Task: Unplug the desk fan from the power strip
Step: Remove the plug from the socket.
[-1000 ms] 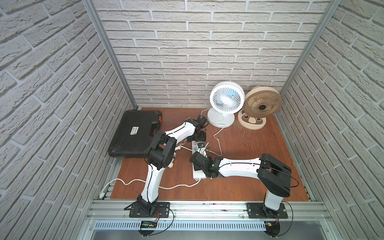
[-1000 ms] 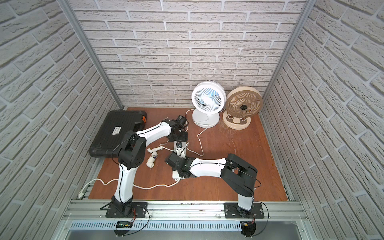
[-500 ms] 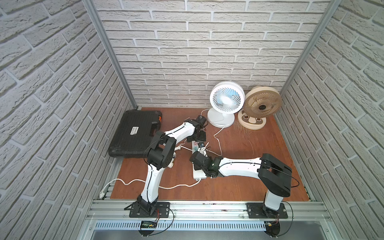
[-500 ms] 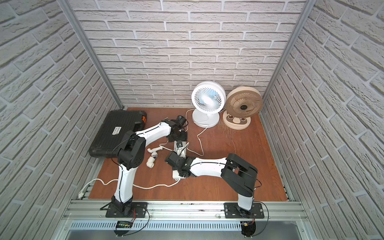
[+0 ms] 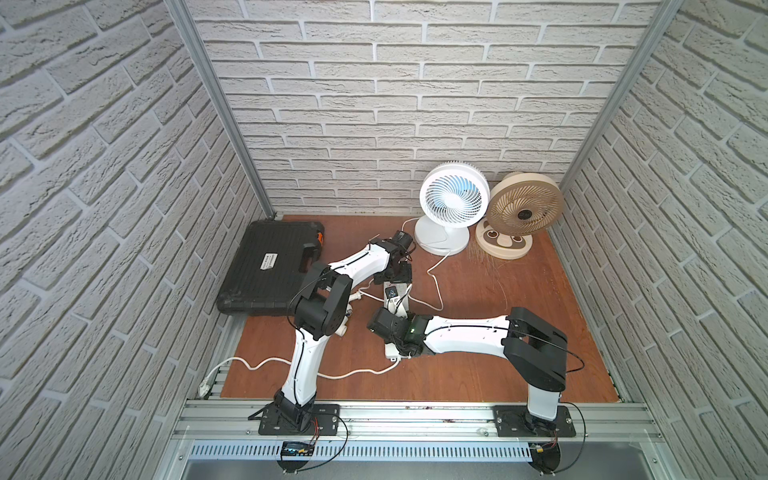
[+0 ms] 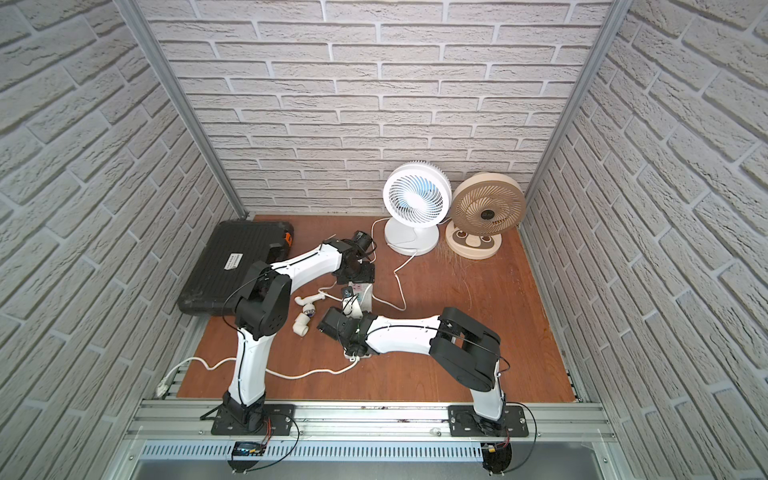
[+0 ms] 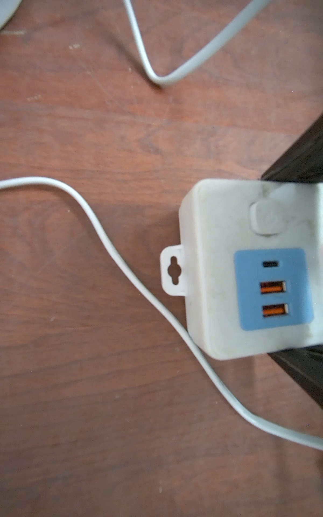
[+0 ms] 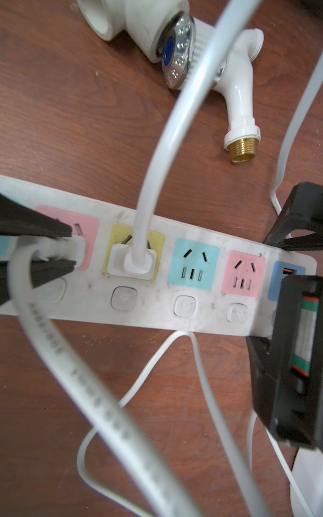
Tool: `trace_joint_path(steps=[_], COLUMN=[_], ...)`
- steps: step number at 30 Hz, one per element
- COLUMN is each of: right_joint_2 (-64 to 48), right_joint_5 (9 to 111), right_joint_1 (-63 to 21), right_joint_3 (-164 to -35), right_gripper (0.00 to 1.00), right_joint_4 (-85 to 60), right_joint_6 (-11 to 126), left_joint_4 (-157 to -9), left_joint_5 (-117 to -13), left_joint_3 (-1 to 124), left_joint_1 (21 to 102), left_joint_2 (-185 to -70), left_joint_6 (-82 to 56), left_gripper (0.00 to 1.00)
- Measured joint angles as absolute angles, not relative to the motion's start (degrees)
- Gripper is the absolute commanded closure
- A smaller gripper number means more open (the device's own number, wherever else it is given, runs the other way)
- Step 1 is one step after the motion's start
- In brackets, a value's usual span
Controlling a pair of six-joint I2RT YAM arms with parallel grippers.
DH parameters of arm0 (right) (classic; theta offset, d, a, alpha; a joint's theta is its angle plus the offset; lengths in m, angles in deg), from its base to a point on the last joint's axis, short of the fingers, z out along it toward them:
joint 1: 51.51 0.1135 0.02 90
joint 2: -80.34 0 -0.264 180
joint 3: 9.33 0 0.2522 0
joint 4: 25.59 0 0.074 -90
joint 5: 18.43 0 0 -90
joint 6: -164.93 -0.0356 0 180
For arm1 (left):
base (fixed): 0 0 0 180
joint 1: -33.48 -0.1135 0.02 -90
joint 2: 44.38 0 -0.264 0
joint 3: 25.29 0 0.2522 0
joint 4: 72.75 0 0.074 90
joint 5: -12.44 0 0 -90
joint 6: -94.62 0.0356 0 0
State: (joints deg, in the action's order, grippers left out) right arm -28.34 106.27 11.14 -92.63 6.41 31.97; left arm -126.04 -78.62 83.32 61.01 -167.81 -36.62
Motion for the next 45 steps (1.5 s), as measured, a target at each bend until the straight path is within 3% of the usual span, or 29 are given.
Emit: trace_joint_path(steps=[24, 45], right_joint_2=[-23.0, -25.6], right_joint_5=[100.0, 102.3], right_joint_1=[8.2, 9.6], right_joint_3=[-83.6, -89.1], right_gripper=[0.98, 0.97], right_joint_4=[-4.6, 2.5], right_joint_6=[27.0, 27.9], left_joint_4=[-125.5, -125.6], left_joint_5=[-78.1, -77.5], left_joint_3=[82.8, 82.8], left_joint_1=[60.7, 60.5], left_joint_2=[-167.5, -167.4], left_joint_6=[-36.6, -36.4], left_gripper=[1.00, 1.00])
